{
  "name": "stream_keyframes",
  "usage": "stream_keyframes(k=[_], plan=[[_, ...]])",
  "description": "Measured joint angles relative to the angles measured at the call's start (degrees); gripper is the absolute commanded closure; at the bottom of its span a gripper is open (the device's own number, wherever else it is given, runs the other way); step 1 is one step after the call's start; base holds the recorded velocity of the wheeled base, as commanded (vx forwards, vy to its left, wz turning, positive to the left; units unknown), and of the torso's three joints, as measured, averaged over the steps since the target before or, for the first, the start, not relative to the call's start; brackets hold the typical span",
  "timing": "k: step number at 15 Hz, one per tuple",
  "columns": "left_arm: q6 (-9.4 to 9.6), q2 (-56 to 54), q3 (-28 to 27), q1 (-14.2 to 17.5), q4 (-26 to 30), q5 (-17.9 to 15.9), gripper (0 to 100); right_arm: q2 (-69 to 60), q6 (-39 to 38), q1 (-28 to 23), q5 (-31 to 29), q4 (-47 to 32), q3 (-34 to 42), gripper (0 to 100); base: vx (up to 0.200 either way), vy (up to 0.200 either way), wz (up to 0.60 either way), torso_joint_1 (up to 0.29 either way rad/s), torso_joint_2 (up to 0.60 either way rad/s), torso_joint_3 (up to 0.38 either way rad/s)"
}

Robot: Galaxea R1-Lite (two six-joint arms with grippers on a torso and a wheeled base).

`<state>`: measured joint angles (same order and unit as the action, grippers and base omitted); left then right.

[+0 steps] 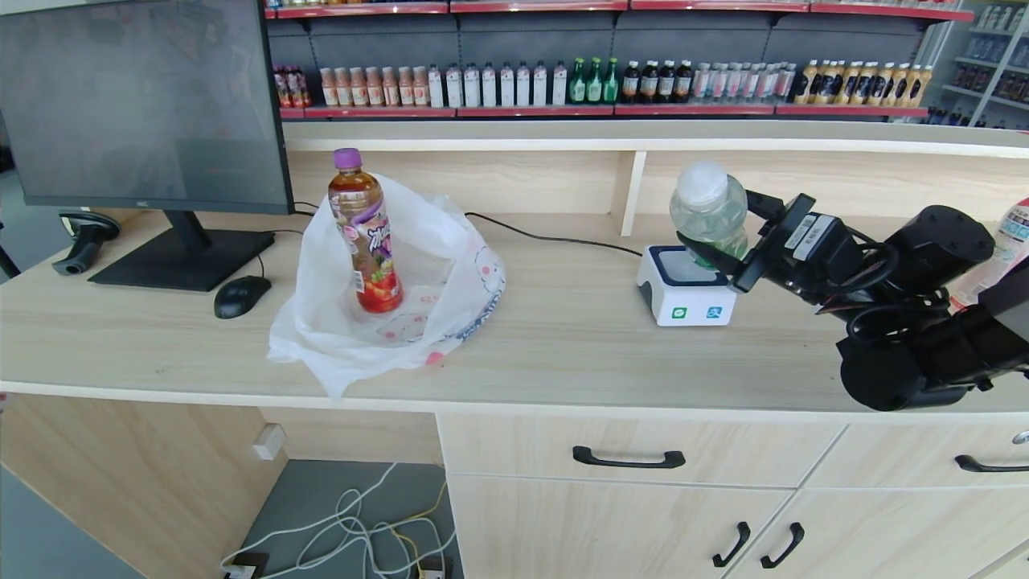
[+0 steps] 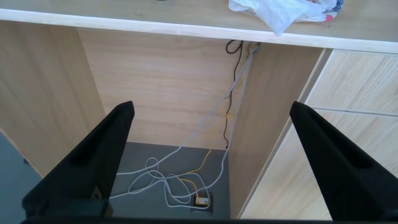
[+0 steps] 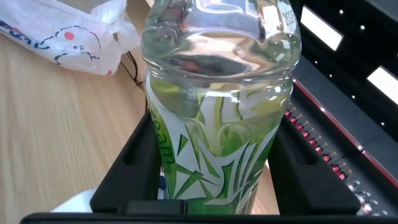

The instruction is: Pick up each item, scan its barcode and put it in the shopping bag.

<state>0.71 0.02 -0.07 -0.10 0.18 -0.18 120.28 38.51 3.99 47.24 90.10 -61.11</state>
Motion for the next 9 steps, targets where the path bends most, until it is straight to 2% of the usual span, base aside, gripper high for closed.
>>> stream_keyframes(k=[9], plan=[[0.00,0.00,-0.02,0.00,0.00,0.00,0,-0.13,-0.02,0.00,-1.32,-0.16,0.21,100,0.000,0.000,0.00,0.000,0.00,0.000]])
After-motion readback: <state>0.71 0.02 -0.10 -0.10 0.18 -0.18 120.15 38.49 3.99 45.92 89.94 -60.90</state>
